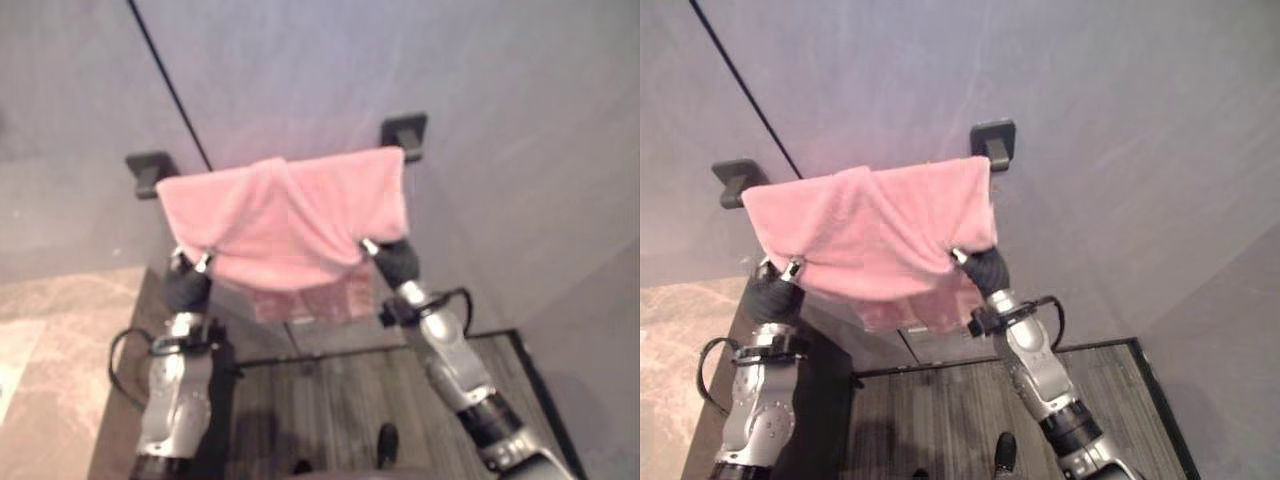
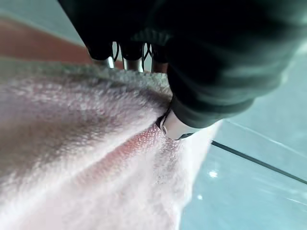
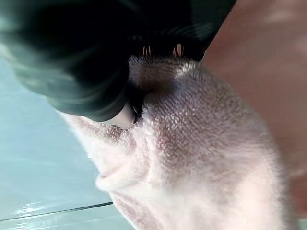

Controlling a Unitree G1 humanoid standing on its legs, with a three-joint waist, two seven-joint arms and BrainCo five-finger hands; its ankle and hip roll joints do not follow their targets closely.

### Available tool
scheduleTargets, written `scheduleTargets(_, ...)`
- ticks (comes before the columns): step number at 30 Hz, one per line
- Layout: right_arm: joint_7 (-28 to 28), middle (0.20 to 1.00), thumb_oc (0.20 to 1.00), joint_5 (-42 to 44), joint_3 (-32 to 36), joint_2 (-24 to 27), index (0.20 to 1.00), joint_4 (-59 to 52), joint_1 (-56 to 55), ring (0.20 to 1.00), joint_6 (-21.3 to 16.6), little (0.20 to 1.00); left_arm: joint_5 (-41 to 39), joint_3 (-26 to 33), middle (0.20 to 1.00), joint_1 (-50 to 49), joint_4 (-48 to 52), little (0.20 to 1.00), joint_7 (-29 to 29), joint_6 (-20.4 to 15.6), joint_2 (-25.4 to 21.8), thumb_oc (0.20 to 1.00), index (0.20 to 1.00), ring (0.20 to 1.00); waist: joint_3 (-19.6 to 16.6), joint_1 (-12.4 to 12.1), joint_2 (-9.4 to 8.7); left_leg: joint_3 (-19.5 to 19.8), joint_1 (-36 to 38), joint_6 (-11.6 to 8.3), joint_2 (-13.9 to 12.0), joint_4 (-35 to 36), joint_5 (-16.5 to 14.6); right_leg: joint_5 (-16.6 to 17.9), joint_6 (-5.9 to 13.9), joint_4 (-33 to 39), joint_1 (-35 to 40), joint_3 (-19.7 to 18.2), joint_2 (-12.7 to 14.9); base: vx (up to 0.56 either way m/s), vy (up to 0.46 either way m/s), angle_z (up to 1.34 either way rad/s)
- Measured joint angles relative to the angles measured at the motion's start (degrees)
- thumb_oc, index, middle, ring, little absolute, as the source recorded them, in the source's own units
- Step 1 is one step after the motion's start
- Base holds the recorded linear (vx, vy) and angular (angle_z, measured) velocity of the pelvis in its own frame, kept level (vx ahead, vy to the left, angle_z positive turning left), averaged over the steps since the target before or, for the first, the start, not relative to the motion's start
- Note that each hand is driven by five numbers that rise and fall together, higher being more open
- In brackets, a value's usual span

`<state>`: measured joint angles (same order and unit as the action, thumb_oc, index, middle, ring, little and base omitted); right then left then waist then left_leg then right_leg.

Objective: Put brush and paste in cup on sink, flatten towel.

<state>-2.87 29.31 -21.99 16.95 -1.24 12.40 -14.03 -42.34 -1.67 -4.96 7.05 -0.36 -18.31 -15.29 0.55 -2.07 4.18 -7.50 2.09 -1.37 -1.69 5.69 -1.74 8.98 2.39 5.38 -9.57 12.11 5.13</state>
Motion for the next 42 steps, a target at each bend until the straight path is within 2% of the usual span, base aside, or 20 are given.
scheduleTargets(12, -2.80, 0.200, 0.200, 0.01, -0.06, 0.99, 0.200, 2.03, -2.78, 0.200, 1.09, 0.200, 0.57, 2.16, 0.200, -5.80, -3.59, 0.200, -1.32, 2.32, 1.49, 0.200, 0.200, 0.200, 0.06, 0.11, 0.29, 0.10, 0.25, 0.02, 0.05, 0.01, -0.02, -0.02, 0.04, 0.00, 0.27, -0.07, -0.02, 0.00, -0.002, 0.00)
scheduleTargets(14, -2.88, 0.200, 0.200, -0.02, -0.18, 0.92, 0.200, 4.17, -3.01, 0.200, 1.03, 0.200, 0.78, 1.71, 0.200, -5.66, -6.30, 0.200, -1.37, 2.19, 1.80, 0.200, 0.200, 0.200, 0.05, 0.09, 0.32, 0.12, 0.42, 0.02, 0.05, 0.01, -0.02, 0.00, 0.06, 0.00, 0.48, -0.06, -0.02, 0.00, 0.000, 0.00)
scheduleTargets(15, -2.82, 0.200, 0.200, -0.05, -1.11, 0.59, 0.200, 8.68, -2.87, 0.200, 1.86, 0.200, 1.80, 1.01, 0.200, -4.53, -12.29, 0.200, -1.01, 2.97, 1.61, 0.200, 0.200, 0.200, -0.02, 0.07, 0.27, 0.14, 1.03, 0.04, 0.00, 0.01, -0.05, -0.04, 0.06, 0.00, 1.08, -0.05, -0.07, 0.00, 0.000, 0.00)
scheduleTargets(18, -2.87, 0.200, 0.200, -0.71, -1.81, 1.16, 0.200, 10.71, -4.28, 0.200, 3.25, 0.200, 2.71, 1.24, 0.200, -6.67, -9.05, 0.200, -0.19, 3.90, 1.58, 0.200, 0.200, 0.200, 0.18, -0.06, -0.20, 0.10, 0.94, 0.07, 0.14, 0.01, -0.09, -0.07, 0.02, 0.00, 0.93, -0.11, 0.08, 0.00, 0.000, 0.00)
scheduleTargets(19, -2.83, 0.200, 0.200, -1.12, -2.21, 0.83, 0.200, 13.40, -3.62, 0.200, 2.71, 0.200, 2.99, 0.08, 0.200, -5.51, -12.38, 0.200, -0.36, 2.79, 1.29, 0.200, 0.200, 0.200, 0.04, 0.02, -0.09, 0.10, 1.15, 0.07, 0.16, 0.01, -0.09, -0.03, 0.08, 0.00, 1.16, -0.13, 0.08, -0.01, 0.011, 0.03)
scheduleTargets(20, -2.59, 0.200, 0.200, -2.18, -2.81, 0.38, 0.200, 16.09, -2.68, 0.200, 3.60, 0.200, 3.42, -0.39, 0.200, -3.85, -16.04, 0.200, 0.27, 3.99, 1.25, 0.200, 0.200, 0.200, -0.08, -0.19, 0.01, 0.11, 1.40, 0.08, 0.14, 0.00, -0.10, -0.07, 0.08, 0.00, 1.49, -0.05, 0.10, 0.00, 0.000, 0.00)
scheduleTargets(35, -2.09, 0.200, 0.200, -2.32, -3.45, 0.09, 0.200, 16.11, -2.97, 0.200, 4.56, 0.200, 5.40, -0.74, 0.200, -4.44, -17.44, 0.200, 2.48, 4.52, 1.63, 0.200, 0.200, 0.200, 0.14, -0.02, -0.69, 0.45, 2.48, 0.18, -0.10, 0.00, -0.16, -0.21, 0.01, 0.01, 2.79, 0.48, 0.03, 0.01, -0.009, 0.02)
scheduleTargets(36, -2.09, 0.200, 0.200, -2.32, -3.46, -0.06, 0.200, 16.12, -2.97, 0.200, 4.56, 0.200, 6.42, -0.75, 0.429, -4.43, -17.44, 0.429, 2.56, 4.55, 1.52, 0.429, 0.429, 0.429, 0.12, -0.02, -0.96, 0.52, 2.58, 0.18, -0.18, 0.00, -0.16, -0.37, -0.20, 0.01, 2.94, 0.71, 0.02, 0.03, -0.029, 0.06)
scheduleTargets(37, -2.08, 0.256, 0.256, -2.32, -3.46, -0.18, 0.256, 16.13, -2.99, 0.256, 4.57, 0.256, 7.06, -0.74, 0.473, -4.43, -17.44, 0.473, 2.70, 4.58, 1.51, 0.473, 0.473, 0.473, 0.23, -0.02, -1.16, 0.67, 2.77, 0.17, -0.22, 0.00, -0.15, -0.40, -0.23, 0.01, 3.21, 1.00, -0.02, 0.03, -0.036, 0.12)
scheduleTargets(38, -2.07, 1.000, 1.000, -2.35, -3.46, -0.27, 1.000, 16.16, -3.48, 1.000, 4.56, 1.000, 7.58, -0.74, 1.000, -4.44, -17.49, 1.000, 2.76, 4.74, 1.41, 1.000, 1.000, 1.000, 0.18, -0.02, -1.48, 1.00, 3.21, 0.47, -0.41, 0.00, -0.34, -0.66, -0.26, 0.01, 3.87, 1.33, -0.07, 0.02, -0.036, 0.12)
scheduleTargets(40, -2.11, 1.000, 1.000, -2.35, -3.45, -0.68, 1.000, 17.63, -3.44, 1.000, 4.54, 1.000, 8.56, -0.71, 1.000, -3.97, -19.27, 1.000, 2.90, 4.69, 1.30, 1.000, 1.000, 1.000, 0.11, -0.02, -1.70, 1.31, 3.13, 0.48, -0.47, 0.00, -0.35, -0.68, -0.29, 0.01, 3.91, 1.60, -0.09, -0.02, -0.027, 0.10)
scheduleTargets(42, -2.18, 1.000, 1.000, -4.78, -4.25, -2.24, 1.000, 31.89, -1.13, 1.000, 3.70, 1.000, 12.05, -4.02, 1.000, 0.26, -33.36, 1.000, 3.33, 4.81, 0.30, 1.000, 1.000, 1.000, 0.07, -0.04, -1.59, 1.70, 3.93, 0.15, -0.50, -0.01, -0.12, -0.69, -0.19, 0.02, 4.84, 1.90, -0.09, -0.05, -0.007, 0.09)
